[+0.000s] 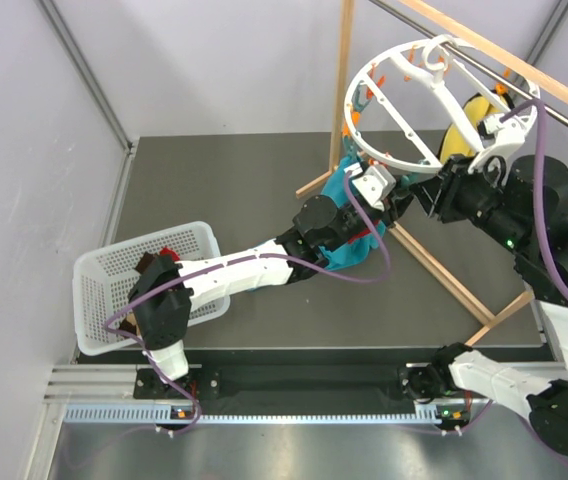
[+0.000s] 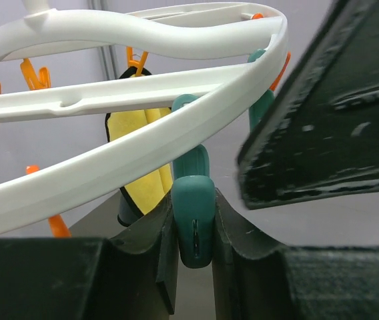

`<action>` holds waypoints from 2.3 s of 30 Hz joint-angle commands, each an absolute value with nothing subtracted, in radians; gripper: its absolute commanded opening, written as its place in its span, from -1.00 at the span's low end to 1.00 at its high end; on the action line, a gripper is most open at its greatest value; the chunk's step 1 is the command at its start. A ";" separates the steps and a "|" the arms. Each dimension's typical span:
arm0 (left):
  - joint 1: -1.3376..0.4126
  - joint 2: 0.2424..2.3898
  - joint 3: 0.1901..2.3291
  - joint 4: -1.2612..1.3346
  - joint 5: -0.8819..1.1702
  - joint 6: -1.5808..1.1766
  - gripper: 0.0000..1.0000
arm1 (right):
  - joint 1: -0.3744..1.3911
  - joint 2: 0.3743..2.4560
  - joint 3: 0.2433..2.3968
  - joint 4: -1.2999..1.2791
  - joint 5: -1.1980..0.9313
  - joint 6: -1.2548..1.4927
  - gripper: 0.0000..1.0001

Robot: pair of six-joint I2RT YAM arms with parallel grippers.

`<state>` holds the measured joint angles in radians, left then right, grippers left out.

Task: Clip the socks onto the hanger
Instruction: Open the clamp at the hanger.

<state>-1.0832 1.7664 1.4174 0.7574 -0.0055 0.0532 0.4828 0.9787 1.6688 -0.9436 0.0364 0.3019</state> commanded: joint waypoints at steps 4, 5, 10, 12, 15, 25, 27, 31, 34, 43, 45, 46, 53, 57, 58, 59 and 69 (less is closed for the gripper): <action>-1.085 1.703 1.416 0.770 0.038 0.015 -0.99 | 0.472 1.019 1.649 -0.836 0.083 0.321 -0.38; -1.083 1.701 1.414 0.770 0.038 0.015 -0.99 | 0.472 1.022 1.646 -0.831 0.086 0.321 -0.34; -1.085 1.698 1.411 0.765 0.041 0.012 -0.99 | 0.472 1.022 1.620 -0.810 0.109 0.322 -0.26; -1.083 1.697 1.414 0.762 0.043 0.014 -0.99 | 0.474 1.019 1.618 -0.810 0.120 0.319 -0.21; -1.083 1.700 1.416 0.764 0.046 0.014 -1.00 | 0.472 1.022 1.618 -0.801 0.129 0.314 -0.12; -1.085 1.704 1.422 0.770 0.054 0.003 -1.00 | 0.472 1.008 1.539 -0.684 0.135 0.299 -0.09; -1.085 1.704 1.425 0.770 0.058 0.005 -1.00 | 0.472 0.991 1.504 -0.620 0.132 0.302 -0.08; -1.083 1.704 1.425 0.772 0.054 0.003 -1.00 | 0.472 0.988 1.485 -0.559 0.138 0.308 -0.07; -1.083 1.704 1.422 0.773 0.052 0.005 -1.00 | 0.474 0.985 1.463 -0.520 0.130 0.316 -0.08; -1.085 1.703 1.424 0.781 0.055 -0.031 -1.00 | 0.472 0.937 1.347 -0.359 0.063 0.328 -0.12; -1.085 1.704 1.422 0.781 0.055 -0.031 -1.00 | 0.472 0.933 1.330 -0.336 0.064 0.330 -0.13; -1.085 1.703 1.422 0.779 0.055 -0.032 -1.00 | 0.472 0.933 1.330 -0.336 0.081 0.328 -0.17; -1.086 1.695 1.417 0.762 0.031 -0.060 -0.85 | 0.472 0.934 1.309 -0.324 0.100 0.330 -0.64; -1.086 1.680 1.425 0.706 -0.046 -0.104 -0.16 | 0.472 0.937 1.302 -0.339 0.104 0.315 -1.00; -1.086 1.672 1.427 0.637 -0.067 -0.113 0.32 | 0.472 0.939 1.304 -0.357 0.116 0.310 -1.00; -1.086 1.645 1.421 0.612 -0.090 -0.129 0.64 | 0.472 0.949 1.319 -0.371 0.121 0.302 -1.00; -1.095 1.270 1.158 0.191 -0.192 -0.259 0.82 | 0.472 1.078 1.463 -0.517 0.124 0.275 -1.00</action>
